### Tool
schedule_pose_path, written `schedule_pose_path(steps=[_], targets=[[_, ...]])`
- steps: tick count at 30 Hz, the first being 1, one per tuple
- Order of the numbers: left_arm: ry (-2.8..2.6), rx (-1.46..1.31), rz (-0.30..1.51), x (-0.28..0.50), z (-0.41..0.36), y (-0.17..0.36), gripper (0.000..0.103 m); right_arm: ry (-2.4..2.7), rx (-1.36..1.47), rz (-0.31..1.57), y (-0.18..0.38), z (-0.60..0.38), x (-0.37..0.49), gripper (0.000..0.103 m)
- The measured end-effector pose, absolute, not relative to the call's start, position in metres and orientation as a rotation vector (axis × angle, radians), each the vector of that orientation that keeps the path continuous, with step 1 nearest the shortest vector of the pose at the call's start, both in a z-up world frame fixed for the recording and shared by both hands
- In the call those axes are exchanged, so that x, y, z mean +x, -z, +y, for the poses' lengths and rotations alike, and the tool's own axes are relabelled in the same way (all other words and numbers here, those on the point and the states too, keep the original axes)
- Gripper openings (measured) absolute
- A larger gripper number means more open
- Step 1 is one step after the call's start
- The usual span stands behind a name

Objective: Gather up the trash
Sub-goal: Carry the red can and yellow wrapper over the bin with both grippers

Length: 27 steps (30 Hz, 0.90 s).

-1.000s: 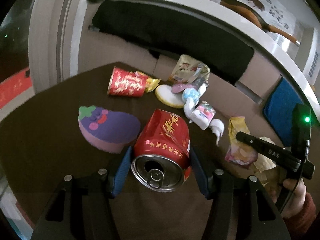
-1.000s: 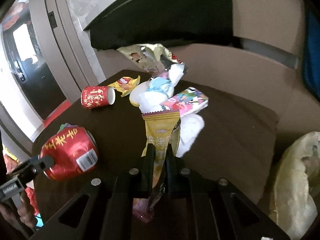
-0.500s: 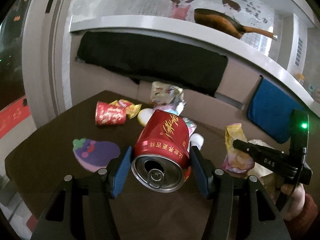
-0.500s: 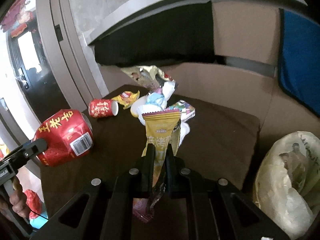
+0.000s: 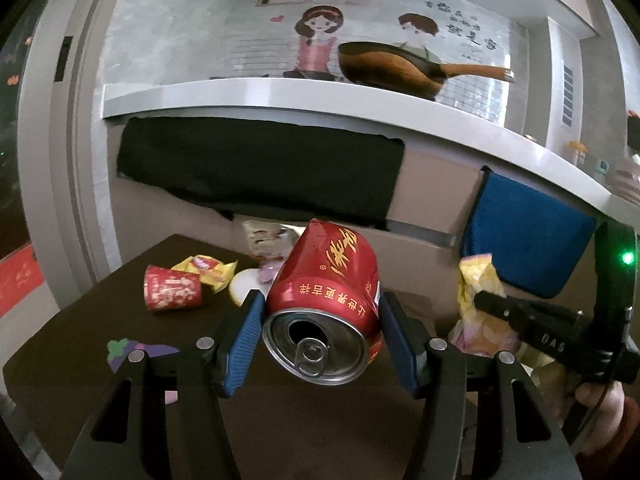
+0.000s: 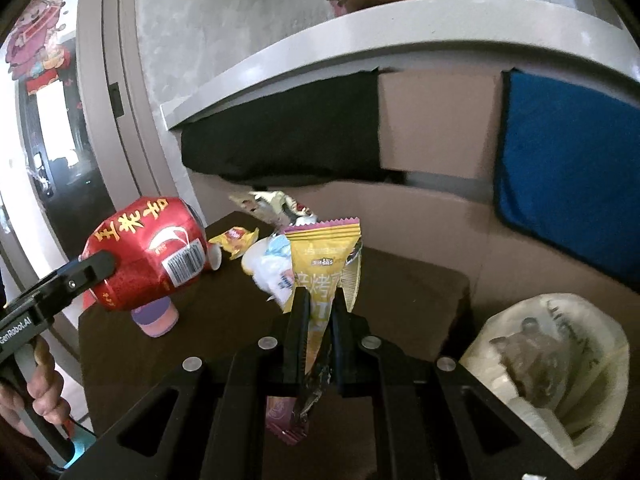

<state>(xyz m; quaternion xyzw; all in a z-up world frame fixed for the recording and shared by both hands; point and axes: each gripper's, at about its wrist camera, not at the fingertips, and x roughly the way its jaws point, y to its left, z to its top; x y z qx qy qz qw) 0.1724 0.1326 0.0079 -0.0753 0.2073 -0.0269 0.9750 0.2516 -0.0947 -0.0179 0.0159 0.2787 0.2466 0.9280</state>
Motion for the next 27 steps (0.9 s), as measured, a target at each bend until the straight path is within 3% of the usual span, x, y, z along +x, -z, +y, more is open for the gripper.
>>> schedule_pose_path(steps=[17, 27], targets=[[0.349, -0.091, 0.316, 0.241, -0.034, -0.062, 0.059, -0.215, 0.01, 0.375, -0.058, -0.248, 0.234, 0.009], [0.442, -0.059, 0.421, 0.262, -0.1, -0.027, 0.059, -0.113, 0.048, 0.391, -0.037, -0.314, 0.235, 0.009]])
